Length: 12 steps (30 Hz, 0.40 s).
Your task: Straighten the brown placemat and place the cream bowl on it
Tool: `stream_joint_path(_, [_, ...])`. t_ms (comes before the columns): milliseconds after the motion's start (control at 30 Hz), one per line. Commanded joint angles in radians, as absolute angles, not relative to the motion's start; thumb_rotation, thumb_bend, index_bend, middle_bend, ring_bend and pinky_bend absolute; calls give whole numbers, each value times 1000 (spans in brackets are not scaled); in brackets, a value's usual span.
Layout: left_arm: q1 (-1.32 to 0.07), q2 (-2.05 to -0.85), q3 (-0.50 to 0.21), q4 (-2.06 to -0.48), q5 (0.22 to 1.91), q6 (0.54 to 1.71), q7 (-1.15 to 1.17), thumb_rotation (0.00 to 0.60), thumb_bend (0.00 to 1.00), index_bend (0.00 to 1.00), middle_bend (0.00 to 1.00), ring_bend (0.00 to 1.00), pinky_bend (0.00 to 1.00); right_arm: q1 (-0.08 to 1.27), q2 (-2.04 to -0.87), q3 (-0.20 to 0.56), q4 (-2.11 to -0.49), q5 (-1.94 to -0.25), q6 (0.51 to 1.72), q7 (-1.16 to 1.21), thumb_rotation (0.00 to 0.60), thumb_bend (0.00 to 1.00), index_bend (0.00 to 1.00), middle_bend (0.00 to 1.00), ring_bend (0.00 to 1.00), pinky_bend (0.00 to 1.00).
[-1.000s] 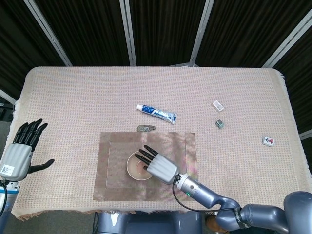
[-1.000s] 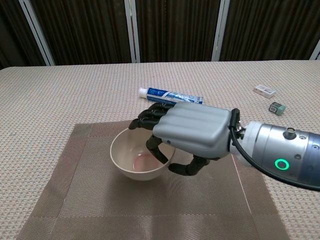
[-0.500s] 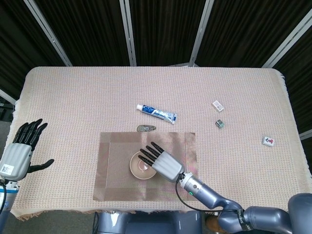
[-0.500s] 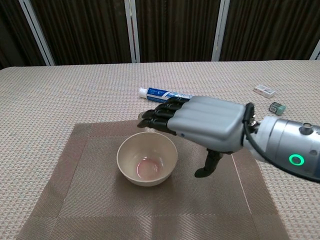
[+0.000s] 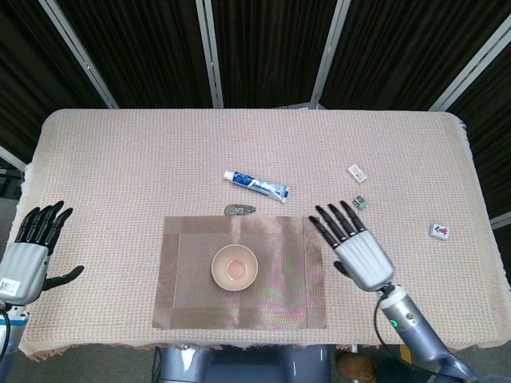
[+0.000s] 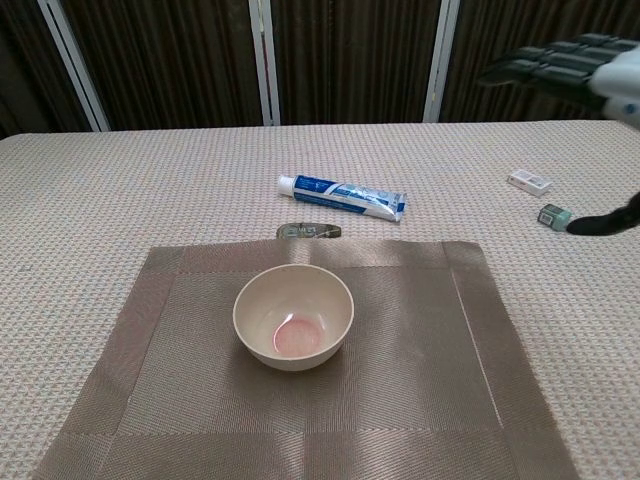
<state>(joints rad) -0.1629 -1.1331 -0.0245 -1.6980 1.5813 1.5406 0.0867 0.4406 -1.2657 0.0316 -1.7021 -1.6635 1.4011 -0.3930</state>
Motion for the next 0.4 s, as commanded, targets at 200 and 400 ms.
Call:
stream_joint_path(200, [-121, -1161, -10, -1652, 1598, 1592, 110, 600, 0, 0, 0, 0, 0, 219, -1229, -2, -1529, -1545, 1599, -135, 600, 0, 0, 0, 0, 0])
stream_joint_path(400, [-114, -1167, -11, -1630, 1612, 1605, 89, 600, 0, 0, 0, 0, 0, 169, -1244, 0, -1469, -1519, 1623, -57, 600, 0, 0, 0, 0, 0])
